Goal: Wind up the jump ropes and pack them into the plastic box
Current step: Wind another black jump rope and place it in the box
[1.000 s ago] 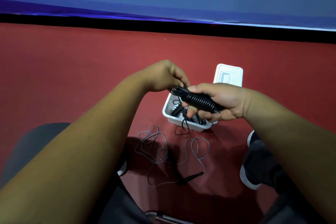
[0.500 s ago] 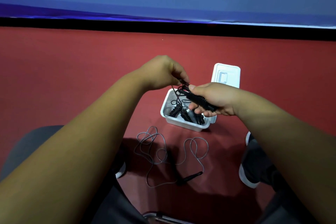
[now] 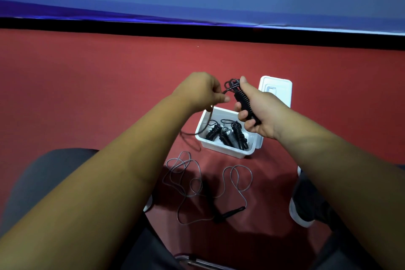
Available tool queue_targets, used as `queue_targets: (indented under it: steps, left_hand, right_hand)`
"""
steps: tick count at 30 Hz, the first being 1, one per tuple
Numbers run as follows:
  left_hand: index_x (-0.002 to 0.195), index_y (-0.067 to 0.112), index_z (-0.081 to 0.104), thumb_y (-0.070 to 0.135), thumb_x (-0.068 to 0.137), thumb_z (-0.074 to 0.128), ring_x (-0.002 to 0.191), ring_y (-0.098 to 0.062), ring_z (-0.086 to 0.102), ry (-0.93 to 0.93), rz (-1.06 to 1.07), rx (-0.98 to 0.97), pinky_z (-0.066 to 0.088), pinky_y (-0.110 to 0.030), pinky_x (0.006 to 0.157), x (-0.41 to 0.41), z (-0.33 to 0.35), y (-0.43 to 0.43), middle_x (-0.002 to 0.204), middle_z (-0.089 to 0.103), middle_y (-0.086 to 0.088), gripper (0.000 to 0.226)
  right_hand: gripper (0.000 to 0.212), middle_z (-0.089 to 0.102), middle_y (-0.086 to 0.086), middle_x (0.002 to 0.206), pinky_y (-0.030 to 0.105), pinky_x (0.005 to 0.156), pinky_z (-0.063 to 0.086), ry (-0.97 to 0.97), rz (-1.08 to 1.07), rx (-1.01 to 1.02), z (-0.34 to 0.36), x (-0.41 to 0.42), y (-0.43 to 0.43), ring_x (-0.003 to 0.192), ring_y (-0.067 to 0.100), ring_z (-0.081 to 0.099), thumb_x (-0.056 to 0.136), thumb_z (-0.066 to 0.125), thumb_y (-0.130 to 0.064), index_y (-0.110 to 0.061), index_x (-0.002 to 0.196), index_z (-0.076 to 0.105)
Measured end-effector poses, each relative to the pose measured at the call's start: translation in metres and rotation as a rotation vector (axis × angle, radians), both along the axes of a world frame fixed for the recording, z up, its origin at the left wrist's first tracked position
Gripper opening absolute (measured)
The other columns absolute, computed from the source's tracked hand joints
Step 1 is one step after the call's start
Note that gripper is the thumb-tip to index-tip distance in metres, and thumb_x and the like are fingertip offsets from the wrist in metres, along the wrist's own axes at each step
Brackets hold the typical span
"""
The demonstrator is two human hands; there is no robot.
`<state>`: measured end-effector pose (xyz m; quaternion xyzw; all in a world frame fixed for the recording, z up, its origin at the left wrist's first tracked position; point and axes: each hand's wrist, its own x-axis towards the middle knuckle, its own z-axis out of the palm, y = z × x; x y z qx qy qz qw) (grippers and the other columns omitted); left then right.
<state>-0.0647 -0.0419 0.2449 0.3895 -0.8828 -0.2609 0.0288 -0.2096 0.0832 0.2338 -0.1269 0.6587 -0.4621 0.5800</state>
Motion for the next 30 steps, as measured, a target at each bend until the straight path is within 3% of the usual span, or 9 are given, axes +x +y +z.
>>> queue_targets:
  steps: [4, 7, 9, 11, 13, 16, 21, 26, 30]
  left_hand:
    - [0.088, 0.011, 0.077, 0.037, 0.096, 0.074, 0.069, -0.01, 0.069, 0.247, 0.022, 0.294, 0.057, -0.033, 0.077, 0.002, 0.0, 0.004, 0.079, 0.077, -0.007, 0.027]
    - [0.095, 0.005, 0.064, 0.023, 0.106, 0.062, 0.075, -0.016, 0.072, 0.479, 0.021, 0.554, 0.057, -0.038, 0.079, 0.0, 0.0, 0.009, 0.089, 0.072, -0.015, 0.021]
    - [0.099, 0.007, 0.058, 0.021, 0.11, 0.052, 0.07, -0.019, 0.068, 0.555, 0.007, 0.642, 0.056, -0.033, 0.073, -0.001, 0.001, 0.011, 0.091, 0.071, -0.014, 0.019]
    - [0.105, 0.006, 0.059, 0.024, 0.113, 0.045, 0.061, -0.015, 0.054, 0.567, -0.019, 0.628, 0.047, -0.024, 0.06, -0.003, 0.004, 0.013, 0.083, 0.068, -0.008, 0.024]
    - [0.111, 0.001, 0.062, 0.023, 0.114, 0.041, 0.061, -0.015, 0.045, 0.55, -0.033, 0.616, 0.038, -0.023, 0.057, -0.004, 0.006, 0.013, 0.078, 0.065, -0.006, 0.03]
    - [0.112, 0.007, 0.069, 0.024, 0.112, 0.046, 0.072, -0.021, 0.045, 0.432, -0.088, 0.545, 0.039, -0.029, 0.065, 0.0, 0.002, 0.009, 0.084, 0.07, -0.004, 0.028]
    - [0.105, 0.022, 0.08, 0.021, 0.1, 0.069, 0.08, -0.009, 0.059, 0.259, -0.071, 0.396, 0.05, -0.035, 0.083, 0.009, -0.001, -0.005, 0.089, 0.078, 0.007, 0.012]
    - [0.101, 0.023, 0.083, 0.021, 0.089, 0.082, 0.067, -0.005, 0.059, 0.188, -0.066, 0.329, 0.049, -0.024, 0.075, 0.011, 0.0, -0.007, 0.072, 0.073, 0.008, 0.012]
    - [0.095, 0.026, 0.08, 0.016, 0.09, 0.081, 0.055, 0.009, 0.058, 0.166, -0.118, 0.322, 0.04, -0.005, 0.06, 0.011, 0.004, 0.0, 0.059, 0.068, 0.02, 0.012]
  right_hand:
    - [0.058, 0.058, -0.007, 0.073, 0.02, 0.045, 0.022, -0.007, -0.051, -0.058, 0.002, -0.002, -0.001, 0.05, 0.007, 0.04, 0.086, 0.065, -0.082, -0.026, 0.102, 0.066]
    - [0.055, 0.058, -0.006, 0.071, 0.02, 0.044, 0.023, -0.026, -0.086, -0.075, 0.003, -0.006, -0.003, 0.049, 0.007, 0.041, 0.086, 0.067, -0.079, -0.026, 0.103, 0.065]
    - [0.051, 0.058, -0.006, 0.069, 0.018, 0.042, 0.023, -0.041, -0.101, -0.074, 0.004, -0.009, -0.005, 0.048, 0.007, 0.04, 0.089, 0.067, -0.075, -0.026, 0.1, 0.062]
    - [0.046, 0.056, -0.007, 0.068, 0.018, 0.04, 0.023, -0.066, -0.107, -0.07, 0.005, -0.013, -0.006, 0.047, 0.007, 0.039, 0.091, 0.064, -0.071, -0.027, 0.102, 0.061]
    - [0.04, 0.054, -0.009, 0.068, 0.018, 0.039, 0.022, -0.094, -0.104, -0.068, 0.006, -0.018, -0.005, 0.047, 0.006, 0.037, 0.091, 0.063, -0.066, -0.029, 0.104, 0.058]
    - [0.032, 0.052, -0.01, 0.069, 0.017, 0.037, 0.02, -0.141, -0.062, -0.074, 0.009, -0.024, -0.002, 0.049, 0.005, 0.034, 0.09, 0.061, -0.059, -0.029, 0.102, 0.057]
    - [0.035, 0.05, -0.009, 0.069, 0.015, 0.038, 0.017, -0.138, 0.082, -0.071, 0.02, -0.025, 0.001, 0.048, 0.004, 0.034, 0.094, 0.059, -0.058, -0.023, 0.095, 0.063]
    - [0.042, 0.044, -0.006, 0.067, 0.016, 0.035, 0.022, -0.175, 0.282, -0.075, 0.026, -0.019, 0.008, 0.043, 0.006, 0.035, 0.099, 0.054, -0.06, -0.019, 0.098, 0.061]
    - [0.047, 0.042, -0.003, 0.064, 0.016, 0.034, 0.024, -0.21, 0.442, -0.053, 0.027, -0.013, 0.014, 0.038, 0.006, 0.034, 0.103, 0.048, -0.061, -0.017, 0.095, 0.059]
